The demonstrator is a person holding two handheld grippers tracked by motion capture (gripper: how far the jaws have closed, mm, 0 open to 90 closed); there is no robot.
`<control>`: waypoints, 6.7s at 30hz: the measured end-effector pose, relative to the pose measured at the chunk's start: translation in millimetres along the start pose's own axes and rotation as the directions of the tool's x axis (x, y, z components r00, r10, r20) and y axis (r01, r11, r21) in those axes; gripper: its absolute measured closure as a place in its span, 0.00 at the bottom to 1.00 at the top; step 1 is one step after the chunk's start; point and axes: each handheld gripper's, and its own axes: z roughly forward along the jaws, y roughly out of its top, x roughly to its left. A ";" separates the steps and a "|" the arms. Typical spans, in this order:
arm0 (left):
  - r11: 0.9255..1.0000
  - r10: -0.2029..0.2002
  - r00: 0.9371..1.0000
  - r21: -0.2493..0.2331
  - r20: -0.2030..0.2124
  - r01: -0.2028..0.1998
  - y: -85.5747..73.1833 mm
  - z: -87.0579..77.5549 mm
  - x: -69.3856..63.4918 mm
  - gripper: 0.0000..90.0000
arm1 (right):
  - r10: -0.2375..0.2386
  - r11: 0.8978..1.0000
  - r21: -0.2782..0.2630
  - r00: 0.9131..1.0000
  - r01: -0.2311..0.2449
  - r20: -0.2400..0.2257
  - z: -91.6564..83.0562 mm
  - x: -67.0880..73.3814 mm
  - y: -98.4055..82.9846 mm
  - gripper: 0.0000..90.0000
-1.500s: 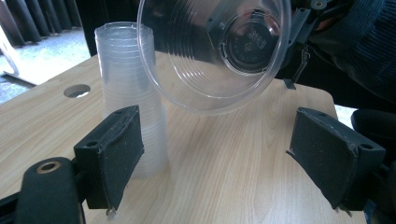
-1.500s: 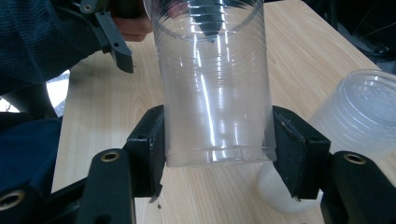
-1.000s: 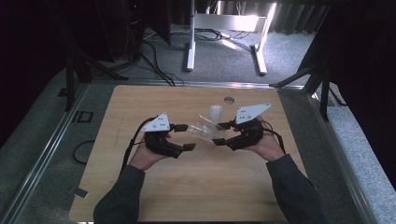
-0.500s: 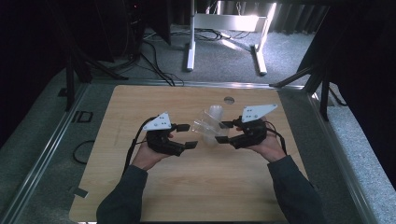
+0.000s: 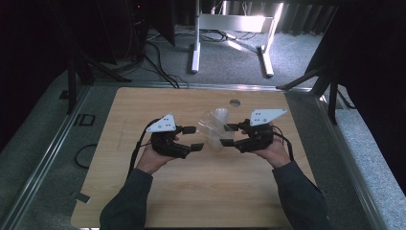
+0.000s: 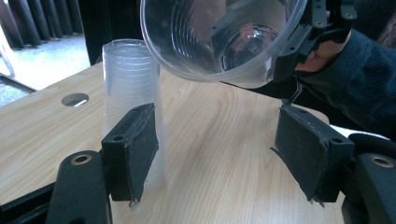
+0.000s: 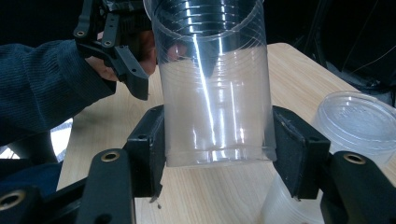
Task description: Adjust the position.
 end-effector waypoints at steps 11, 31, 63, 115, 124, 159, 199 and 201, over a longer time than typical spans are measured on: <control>0.998 -0.030 0.999 -0.056 0.036 0.032 2.7 0.8 0.6 0.31 | -0.001 0.999 -0.051 1.000 0.001 0.001 0.8 2.8 -0.7 0.46; 0.985 -0.058 0.995 -0.156 0.080 0.070 5.8 6.7 0.3 0.29 | -0.005 0.993 -0.116 1.000 0.005 -0.006 8.3 6.0 -4.2 0.46; 0.956 -0.087 0.991 -0.270 0.105 0.112 9.2 13.6 1.7 0.28 | -0.011 0.990 -0.141 1.000 0.009 -0.013 14.2 8.1 -5.8 0.46; 0.914 -0.121 0.986 -0.374 0.112 0.155 7.1 18.4 -0.8 0.32 | -0.009 0.994 -0.107 0.999 0.005 -0.035 18.5 7.6 -7.5 0.42; 0.907 -0.123 0.987 -0.391 0.105 0.155 7.5 13.4 1.0 0.33 | -0.008 0.995 -0.096 0.999 0.005 -0.031 19.1 6.9 -8.1 0.41; 0.966 -0.080 0.996 -0.243 0.050 0.090 6.1 15.9 -2.7 0.34 | -0.036 0.998 0.045 0.999 0.035 0.023 19.7 7.3 -4.9 0.29; 0.993 -0.005 1.000 -0.119 0.009 0.006 9.2 31.3 -15.2 0.32 | -0.042 0.993 0.107 0.999 0.044 -0.019 43.5 13.6 -17.2 0.46; 0.991 -0.009 1.000 -0.132 0.010 0.010 9.0 31.4 -15.4 0.31 | -0.040 0.994 0.101 0.999 0.042 -0.019 43.5 13.7 -17.3 0.46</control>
